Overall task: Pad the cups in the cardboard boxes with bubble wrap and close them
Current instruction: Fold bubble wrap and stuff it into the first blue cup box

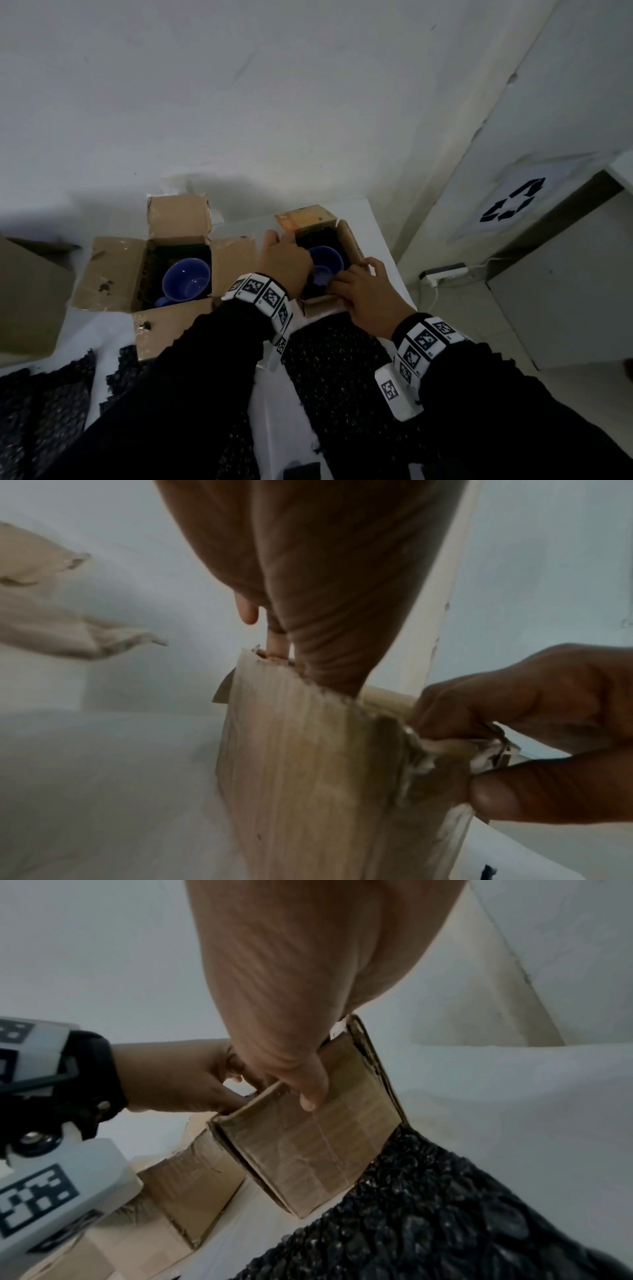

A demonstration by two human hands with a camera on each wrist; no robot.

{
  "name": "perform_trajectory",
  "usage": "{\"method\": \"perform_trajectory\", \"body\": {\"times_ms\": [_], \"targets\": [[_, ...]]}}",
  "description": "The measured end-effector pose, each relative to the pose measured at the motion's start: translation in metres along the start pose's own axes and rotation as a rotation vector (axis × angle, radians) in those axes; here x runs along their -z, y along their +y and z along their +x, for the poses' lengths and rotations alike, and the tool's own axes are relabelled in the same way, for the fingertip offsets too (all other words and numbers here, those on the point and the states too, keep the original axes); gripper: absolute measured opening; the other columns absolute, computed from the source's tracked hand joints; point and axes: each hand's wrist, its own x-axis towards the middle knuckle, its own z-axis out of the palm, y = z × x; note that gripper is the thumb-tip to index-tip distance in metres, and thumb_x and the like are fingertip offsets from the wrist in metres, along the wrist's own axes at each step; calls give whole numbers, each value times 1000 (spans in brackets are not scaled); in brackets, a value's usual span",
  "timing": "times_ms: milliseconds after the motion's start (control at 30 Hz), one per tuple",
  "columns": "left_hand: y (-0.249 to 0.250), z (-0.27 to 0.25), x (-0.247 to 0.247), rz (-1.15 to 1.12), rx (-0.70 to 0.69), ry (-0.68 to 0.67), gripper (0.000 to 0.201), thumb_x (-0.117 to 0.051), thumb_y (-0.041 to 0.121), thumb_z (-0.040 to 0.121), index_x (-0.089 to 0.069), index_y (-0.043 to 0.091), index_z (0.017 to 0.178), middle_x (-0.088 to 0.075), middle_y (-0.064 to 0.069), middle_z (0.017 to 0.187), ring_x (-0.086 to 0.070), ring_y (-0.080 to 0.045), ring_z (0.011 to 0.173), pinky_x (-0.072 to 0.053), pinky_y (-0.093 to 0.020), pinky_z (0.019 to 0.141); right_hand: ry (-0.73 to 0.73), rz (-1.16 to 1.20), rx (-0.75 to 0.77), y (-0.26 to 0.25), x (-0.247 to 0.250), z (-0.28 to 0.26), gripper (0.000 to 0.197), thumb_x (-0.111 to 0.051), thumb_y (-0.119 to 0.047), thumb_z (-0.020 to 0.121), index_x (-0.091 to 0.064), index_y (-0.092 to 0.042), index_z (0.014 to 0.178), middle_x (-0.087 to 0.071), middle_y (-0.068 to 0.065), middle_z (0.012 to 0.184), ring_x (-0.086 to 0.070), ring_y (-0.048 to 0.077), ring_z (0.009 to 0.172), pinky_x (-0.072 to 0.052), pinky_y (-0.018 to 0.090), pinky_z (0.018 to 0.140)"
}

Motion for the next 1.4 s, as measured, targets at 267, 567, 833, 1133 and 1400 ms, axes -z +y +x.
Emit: {"method": "perform_trajectory", "body": {"times_ms": [267, 567, 833, 1133, 1400], "targets": [[-2, -6, -23, -79, -1, 126, 20, -53, 43, 89, -70, 37, 98, -67, 12, 91, -40, -20, 104, -19, -42, 83, -192, -91, -26, -5, 12, 6, 34, -52, -15, 80, -63, -26, 111, -67, -6, 93, -52, 20, 101, -12, 42, 101], [2, -28, -34, -225, -192, 355, 47, -29, 51, 88, -72, 31, 95, -67, 11, 94, -52, -19, 94, -32, -40, 83, -197, -48, -103, -3, 31, 18, 35, -34, -32, 89, -67, -27, 101, -64, -4, 101, -55, 20, 97, -22, 39, 95], [13, -55, -63, -246, -197, 432, 26, -52, 33, 86, -70, 24, 103, -63, 4, 102, -52, -23, 98, -37, -36, 82, -245, -222, -45, 8, 28, 51, 28, -52, -26, 92, -71, -34, 111, -70, -2, 100, -59, 23, 94, -28, 32, 79], [27, -65, -49, -173, -53, 380, 34, -45, 46, 87, -71, 26, 93, -68, 9, 94, -54, -20, 108, -21, -50, 103, -205, -166, -80, 17, 16, 47, 23, -52, -43, 92, -70, -39, 106, -72, -7, 102, -62, 18, 91, -30, 35, 79], [25, -64, -53, -152, -58, 362, 10, -64, 27, 79, -69, 24, 88, -65, 4, 95, -51, -26, 114, -21, -54, 102, -162, -96, -146, 14, 15, 44, 21, -55, -42, 91, -72, -38, 102, -72, -8, 99, -61, 18, 92, -29, 35, 79]]}}
